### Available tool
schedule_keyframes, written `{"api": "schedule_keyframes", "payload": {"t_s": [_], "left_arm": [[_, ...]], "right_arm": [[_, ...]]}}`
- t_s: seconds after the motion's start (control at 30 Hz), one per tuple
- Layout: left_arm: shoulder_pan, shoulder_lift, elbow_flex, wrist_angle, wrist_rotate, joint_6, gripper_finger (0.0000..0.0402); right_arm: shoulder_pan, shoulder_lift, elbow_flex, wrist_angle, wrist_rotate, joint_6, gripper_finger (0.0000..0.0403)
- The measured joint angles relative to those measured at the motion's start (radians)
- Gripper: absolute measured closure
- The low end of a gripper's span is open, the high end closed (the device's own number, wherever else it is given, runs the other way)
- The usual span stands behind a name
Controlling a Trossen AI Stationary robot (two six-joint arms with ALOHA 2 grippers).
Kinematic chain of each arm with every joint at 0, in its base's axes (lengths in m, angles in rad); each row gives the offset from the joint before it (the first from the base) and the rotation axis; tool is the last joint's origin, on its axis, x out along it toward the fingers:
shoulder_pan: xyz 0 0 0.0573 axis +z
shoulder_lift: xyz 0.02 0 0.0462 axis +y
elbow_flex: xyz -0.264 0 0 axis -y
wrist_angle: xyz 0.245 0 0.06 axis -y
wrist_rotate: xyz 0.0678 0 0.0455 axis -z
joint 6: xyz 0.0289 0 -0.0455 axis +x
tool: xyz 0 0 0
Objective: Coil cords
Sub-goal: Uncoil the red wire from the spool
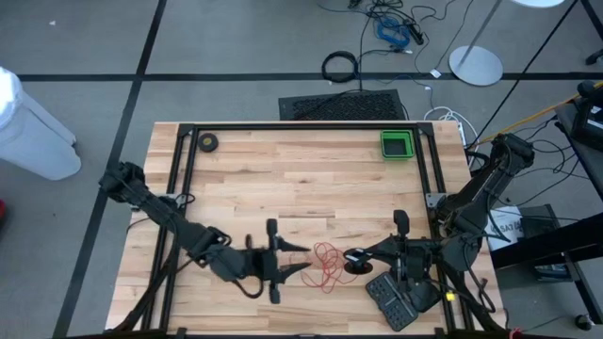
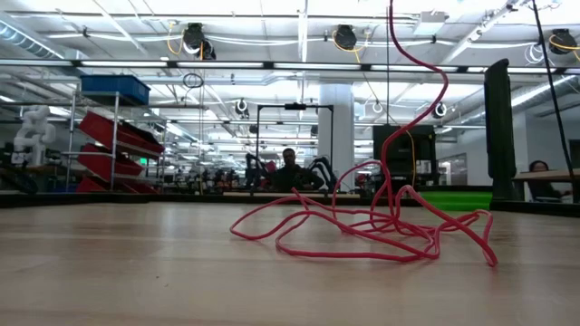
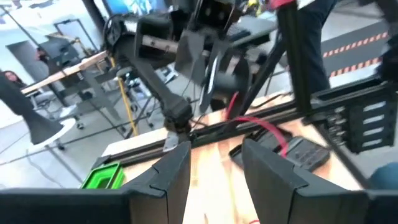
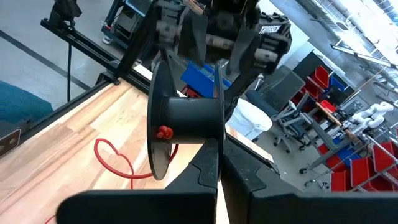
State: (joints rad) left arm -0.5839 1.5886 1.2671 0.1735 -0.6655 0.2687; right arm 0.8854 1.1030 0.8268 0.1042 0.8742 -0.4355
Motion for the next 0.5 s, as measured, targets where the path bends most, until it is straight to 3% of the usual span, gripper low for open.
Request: {"api": "schedule_keyframes", "payload": {"t_s": [0.1,0.37,0.5], "left_arm": [[0.033,0.025,-0.012,-0.003,0.011,0.000,0.0250],[0.150,0.035,-0.106,0.001,0.205,-0.135,0.0250],[0.169,0.038,-0.112,0.012,0.280,-0.159,0.0250]], "right_arm": [[0.000,0.000,0.000,-0.001,0.000,0.009,0.0403],[0.000,0.000,0.000,-0.017,-0.007,0.080,0.0403],[0.005,0.000,0.000,-0.038,-0.092,0.090,0.0403]]}}
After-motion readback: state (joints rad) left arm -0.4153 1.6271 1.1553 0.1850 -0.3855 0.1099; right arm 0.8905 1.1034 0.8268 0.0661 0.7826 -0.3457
